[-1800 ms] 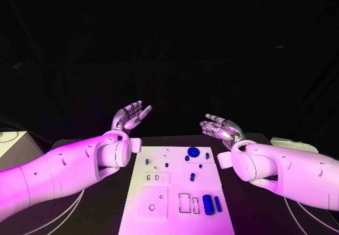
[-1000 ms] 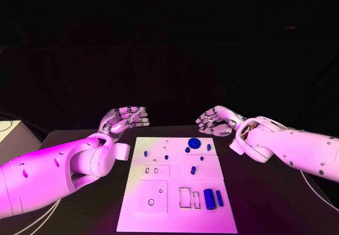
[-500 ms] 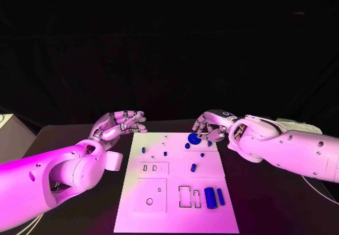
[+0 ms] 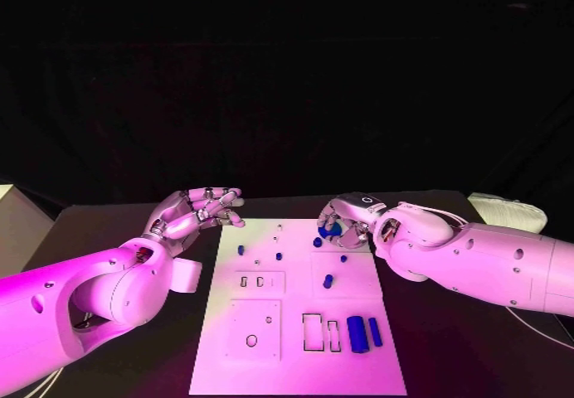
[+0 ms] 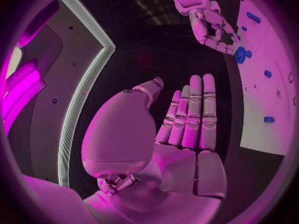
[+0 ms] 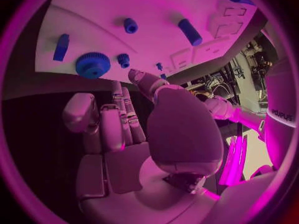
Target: Assemble the parts on the task board
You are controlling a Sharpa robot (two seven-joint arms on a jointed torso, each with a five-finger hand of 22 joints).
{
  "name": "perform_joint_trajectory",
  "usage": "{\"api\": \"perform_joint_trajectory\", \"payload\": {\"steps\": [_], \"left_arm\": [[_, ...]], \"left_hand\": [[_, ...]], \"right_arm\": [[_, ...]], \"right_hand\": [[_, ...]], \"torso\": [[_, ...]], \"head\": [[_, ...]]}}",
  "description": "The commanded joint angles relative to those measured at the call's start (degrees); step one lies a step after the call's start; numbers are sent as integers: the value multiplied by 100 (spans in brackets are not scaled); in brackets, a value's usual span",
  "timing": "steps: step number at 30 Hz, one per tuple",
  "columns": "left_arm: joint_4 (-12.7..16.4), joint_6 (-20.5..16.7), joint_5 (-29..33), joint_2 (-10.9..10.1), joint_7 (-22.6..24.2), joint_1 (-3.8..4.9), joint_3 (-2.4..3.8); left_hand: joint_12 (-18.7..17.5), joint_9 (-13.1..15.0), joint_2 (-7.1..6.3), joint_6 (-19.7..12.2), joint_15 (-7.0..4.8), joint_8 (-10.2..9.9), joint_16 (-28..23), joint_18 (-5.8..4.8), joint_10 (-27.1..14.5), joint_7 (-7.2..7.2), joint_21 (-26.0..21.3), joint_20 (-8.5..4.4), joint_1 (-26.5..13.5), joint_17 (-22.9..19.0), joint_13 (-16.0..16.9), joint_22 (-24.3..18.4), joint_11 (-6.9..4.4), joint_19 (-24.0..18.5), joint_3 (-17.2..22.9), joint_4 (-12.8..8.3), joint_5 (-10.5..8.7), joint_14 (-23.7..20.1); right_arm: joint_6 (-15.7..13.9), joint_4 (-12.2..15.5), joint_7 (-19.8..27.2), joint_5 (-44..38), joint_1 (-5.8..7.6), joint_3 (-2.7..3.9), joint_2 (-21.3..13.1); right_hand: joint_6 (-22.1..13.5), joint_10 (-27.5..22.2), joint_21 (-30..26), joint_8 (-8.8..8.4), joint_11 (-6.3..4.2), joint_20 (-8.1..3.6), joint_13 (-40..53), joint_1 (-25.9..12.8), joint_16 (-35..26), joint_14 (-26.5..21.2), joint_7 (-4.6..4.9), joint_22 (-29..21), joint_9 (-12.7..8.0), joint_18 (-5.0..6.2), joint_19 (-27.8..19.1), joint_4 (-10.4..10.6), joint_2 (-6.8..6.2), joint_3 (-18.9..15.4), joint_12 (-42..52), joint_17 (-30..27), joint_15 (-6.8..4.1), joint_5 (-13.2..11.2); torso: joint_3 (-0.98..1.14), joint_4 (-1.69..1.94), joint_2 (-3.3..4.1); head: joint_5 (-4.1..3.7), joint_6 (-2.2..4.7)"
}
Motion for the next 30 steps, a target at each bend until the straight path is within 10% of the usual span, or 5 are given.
{"api": "perform_joint_trajectory", "payload": {"steps": [1, 30], "left_arm": [[27, 165, -31, 0, -8, 11, 8], [62, 201, -30, -52, -73, 24, 18]], "left_hand": [[-27, -9, 6, 39, -7, -28, 52, -9, 42, -16, 53, 1, -67, 27, 1, 29, 2, -63, 53, -8, 16, -52], [-32, -12, -4, 31, 1, -44, 117, -9, 26, -3, 122, 6, -101, 69, -1, 80, 11, -115, 60, -21, 16, -97]], "right_arm": [[155, -34, -221, -237, -28, -3, 40], [205, -206, -393, -329, -144, -6, 305]], "right_hand": [[-31, -21, 133, -29, -11, 3, 7, 25, 125, 329, -17, 183, 17, -126, 76, 47, -56, -2, 15, 150, 8, 23], [31, -23, 258, 13, 12, 24, 10, 27, 265, 318, 16, 355, 78, -147, 113, 128, 19, 74, 18, 265, 32, 26]], "torso": [[-21, 13, 65], [-21, 37, 256]], "head": [[-2, -2], [4, 93]]}}
